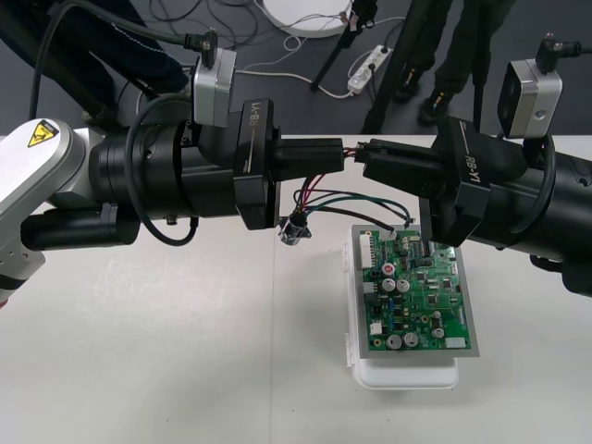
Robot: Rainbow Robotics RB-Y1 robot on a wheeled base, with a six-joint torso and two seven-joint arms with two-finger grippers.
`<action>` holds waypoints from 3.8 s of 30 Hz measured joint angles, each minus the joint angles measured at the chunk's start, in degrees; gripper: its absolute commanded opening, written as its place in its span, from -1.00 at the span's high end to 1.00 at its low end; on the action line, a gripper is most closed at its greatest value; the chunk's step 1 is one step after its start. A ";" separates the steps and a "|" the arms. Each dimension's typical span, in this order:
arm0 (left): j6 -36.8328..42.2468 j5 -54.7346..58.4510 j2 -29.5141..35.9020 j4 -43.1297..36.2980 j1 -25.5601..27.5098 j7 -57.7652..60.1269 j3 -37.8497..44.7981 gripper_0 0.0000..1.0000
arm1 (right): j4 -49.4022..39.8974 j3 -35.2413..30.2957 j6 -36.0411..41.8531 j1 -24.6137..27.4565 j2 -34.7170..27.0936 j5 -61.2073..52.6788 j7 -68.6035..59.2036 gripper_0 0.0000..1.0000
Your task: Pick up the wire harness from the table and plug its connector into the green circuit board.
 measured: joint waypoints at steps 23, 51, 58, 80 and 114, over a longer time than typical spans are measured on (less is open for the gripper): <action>0.00 -0.01 0.00 0.01 0.00 0.00 0.00 -1.00 | 0.00 0.00 0.02 0.00 0.00 -0.04 0.00 1.00; 0.00 0.70 0.91 0.02 1.09 0.00 0.00 -1.00 | 0.00 1.51 2.50 -1.27 -0.03 -0.05 -0.01 1.00; 0.08 0.70 0.73 0.02 1.11 0.00 0.00 -1.00 | 0.00 2.04 2.59 -1.48 -0.03 -0.05 -0.01 1.00; 0.42 2.29 1.00 0.03 -0.60 0.00 -1.38 -1.00 | 0.00 2.68 2.73 -1.63 -0.03 -0.05 -0.01 1.00; 2.46 5.02 2.08 0.03 -1.79 0.01 -3.55 1.00 | 0.00 2.69 3.09 -1.64 -0.03 -0.06 -0.01 1.00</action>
